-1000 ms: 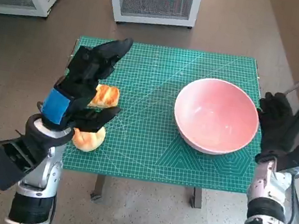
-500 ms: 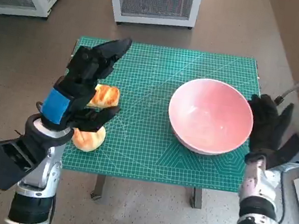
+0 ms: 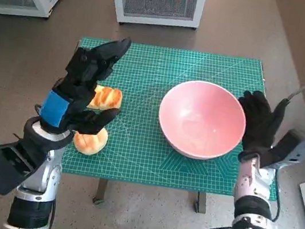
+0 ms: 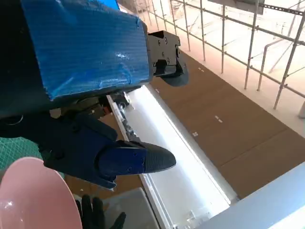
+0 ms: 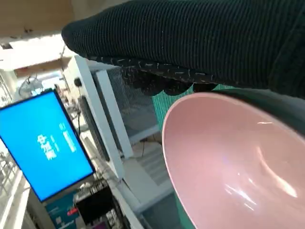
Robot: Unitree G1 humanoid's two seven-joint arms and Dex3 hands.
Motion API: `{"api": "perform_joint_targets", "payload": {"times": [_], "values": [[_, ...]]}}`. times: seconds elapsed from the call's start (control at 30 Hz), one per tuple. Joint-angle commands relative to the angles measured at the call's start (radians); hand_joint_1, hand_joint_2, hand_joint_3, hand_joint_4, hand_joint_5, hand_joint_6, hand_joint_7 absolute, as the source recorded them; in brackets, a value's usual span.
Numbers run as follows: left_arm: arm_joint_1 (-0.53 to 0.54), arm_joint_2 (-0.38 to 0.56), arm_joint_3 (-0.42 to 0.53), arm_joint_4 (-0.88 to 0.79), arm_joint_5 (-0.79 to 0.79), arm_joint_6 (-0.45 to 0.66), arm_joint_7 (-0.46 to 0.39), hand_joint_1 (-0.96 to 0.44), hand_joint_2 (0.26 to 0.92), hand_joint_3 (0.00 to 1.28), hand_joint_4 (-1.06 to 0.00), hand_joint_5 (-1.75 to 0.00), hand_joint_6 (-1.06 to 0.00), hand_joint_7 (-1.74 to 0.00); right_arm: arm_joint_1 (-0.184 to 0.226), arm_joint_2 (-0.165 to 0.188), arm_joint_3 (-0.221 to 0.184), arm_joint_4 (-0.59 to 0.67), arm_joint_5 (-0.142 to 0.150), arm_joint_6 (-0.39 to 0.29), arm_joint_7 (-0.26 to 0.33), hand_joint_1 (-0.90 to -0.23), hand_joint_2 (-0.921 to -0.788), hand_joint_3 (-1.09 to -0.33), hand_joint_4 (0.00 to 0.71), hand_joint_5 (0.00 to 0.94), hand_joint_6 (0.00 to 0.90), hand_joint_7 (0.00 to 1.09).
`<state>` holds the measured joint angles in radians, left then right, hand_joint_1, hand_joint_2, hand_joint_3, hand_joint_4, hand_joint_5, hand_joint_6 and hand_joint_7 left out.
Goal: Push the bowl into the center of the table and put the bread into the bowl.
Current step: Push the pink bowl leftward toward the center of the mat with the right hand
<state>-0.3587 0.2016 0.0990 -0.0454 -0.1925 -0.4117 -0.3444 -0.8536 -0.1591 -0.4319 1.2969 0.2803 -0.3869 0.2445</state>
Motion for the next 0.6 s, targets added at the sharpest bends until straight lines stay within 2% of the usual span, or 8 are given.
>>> {"api": "perform_joint_targets", "payload": {"times": [0.03, 0.4, 0.6], "values": [[0.017, 0.011, 0.009, -0.003, -0.001, -0.011, 0.0, -0.52, 0.921, 0.38, -0.19, -0.07, -0.02, -0.62, -0.011, 0.027, 0.002, 0.013, -0.007, 0.017, 0.004, -0.388, -0.921, -0.62, 0.328, 0.005, 0.17, 0.38], [0.042, 0.022, 0.019, -0.022, -0.009, -0.008, 0.0, -0.52, 0.921, 0.38, -0.2, -0.05, -0.04, -0.57, -0.031, 0.073, 0.021, 0.021, -0.032, 0.022, 0.0, -0.359, -0.921, -0.676, 0.312, 0.0, 0.159, 0.39], [0.058, 0.027, 0.026, -0.03, -0.012, -0.009, -0.001, -0.52, 0.921, 0.37, -0.21, -0.04, -0.06, -0.54, -0.04, 0.091, 0.028, 0.027, -0.032, 0.043, -0.005, -0.36, -0.921, -0.69, 0.316, 0.003, 0.147, 0.39]]}}
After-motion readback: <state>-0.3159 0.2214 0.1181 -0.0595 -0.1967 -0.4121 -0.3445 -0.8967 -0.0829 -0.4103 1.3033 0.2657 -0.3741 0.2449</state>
